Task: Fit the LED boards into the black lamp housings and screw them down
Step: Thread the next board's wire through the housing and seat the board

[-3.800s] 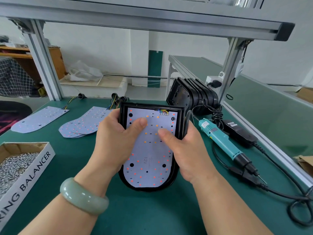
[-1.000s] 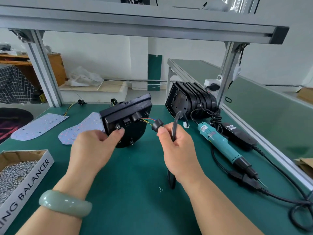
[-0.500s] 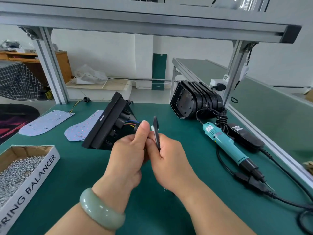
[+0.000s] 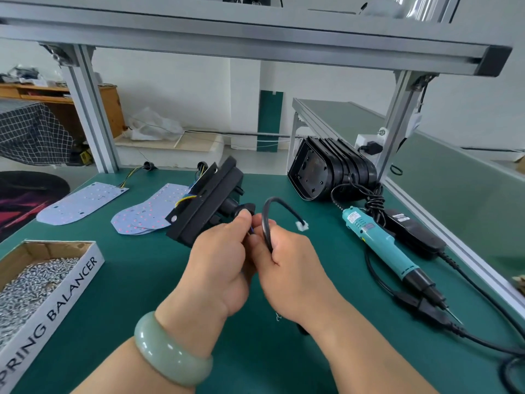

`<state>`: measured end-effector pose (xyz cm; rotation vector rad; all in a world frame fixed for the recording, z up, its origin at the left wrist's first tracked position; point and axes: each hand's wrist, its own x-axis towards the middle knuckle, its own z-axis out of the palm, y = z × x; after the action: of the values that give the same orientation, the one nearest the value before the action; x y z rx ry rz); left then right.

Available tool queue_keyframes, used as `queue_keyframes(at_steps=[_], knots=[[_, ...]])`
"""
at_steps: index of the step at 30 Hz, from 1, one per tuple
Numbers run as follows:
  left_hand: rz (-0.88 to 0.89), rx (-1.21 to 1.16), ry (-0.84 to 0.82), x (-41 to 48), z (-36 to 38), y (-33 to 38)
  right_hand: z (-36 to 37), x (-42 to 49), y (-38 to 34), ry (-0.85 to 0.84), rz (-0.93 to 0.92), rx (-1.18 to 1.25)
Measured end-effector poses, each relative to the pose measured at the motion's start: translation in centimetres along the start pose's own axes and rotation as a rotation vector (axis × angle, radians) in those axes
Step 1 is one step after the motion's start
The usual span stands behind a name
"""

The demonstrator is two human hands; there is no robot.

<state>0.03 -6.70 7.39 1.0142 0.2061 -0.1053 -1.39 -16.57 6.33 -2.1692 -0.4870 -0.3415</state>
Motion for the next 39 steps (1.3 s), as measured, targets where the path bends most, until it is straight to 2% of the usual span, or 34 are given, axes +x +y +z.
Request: queue_keyframes(at_steps=[3,8,16,19,22,25,27,30,36,37,39], knots=[[-0.088,-0.155,0.012,0.1,0.2,1.1,-0.7,-0.1,0.1,-0.045,-0.039,0.036],[-0.071,-0.189,-0.007,0.4,-0.2,2.7,-1.5,-0.7,-0.2,-0.139,-0.127,0.064],[0.068,-0.013,0.02,1.2,-0.3,1.8,-2.3,-1.1,0.4,-0.162,-0.119,0.095],[0.09,0.146,-0.052,1.2,-0.9,1.6,-2.2,-1.0,1.0,-0.11,-0.033,0.012],[0.036,0.244,-0.176,0.8,-1.4,1.5,-2.2,-1.0,1.7,-0.084,0.08,-0.118],[0.097,0.343,-0.141,0.5,-1.2,0.8,-2.1,-1.1,1.7,-0.107,0.164,-0.16],[0.185,0.482,-0.076,0.4,-0.9,0.3,-1.6,-1.0,1.3,-0.055,0.232,0.057],[0.29,0.665,-0.113,-0.2,-0.6,-0.2,-0.9,-0.7,0.8,0.035,0.297,0.413],[0.392,1.096,-0.252,-2.0,-1.0,1.0,-2.0,0.2,1.2,0.376,0.254,0.374],[0.422,1.101,-0.248,-2.3,-1.0,1.4,-2.2,0.3,1.4,0.406,0.282,0.384],[0.596,1.021,-0.142,-2.8,-1.0,2.0,-2.6,0.2,1.6,0.414,0.351,0.439]])
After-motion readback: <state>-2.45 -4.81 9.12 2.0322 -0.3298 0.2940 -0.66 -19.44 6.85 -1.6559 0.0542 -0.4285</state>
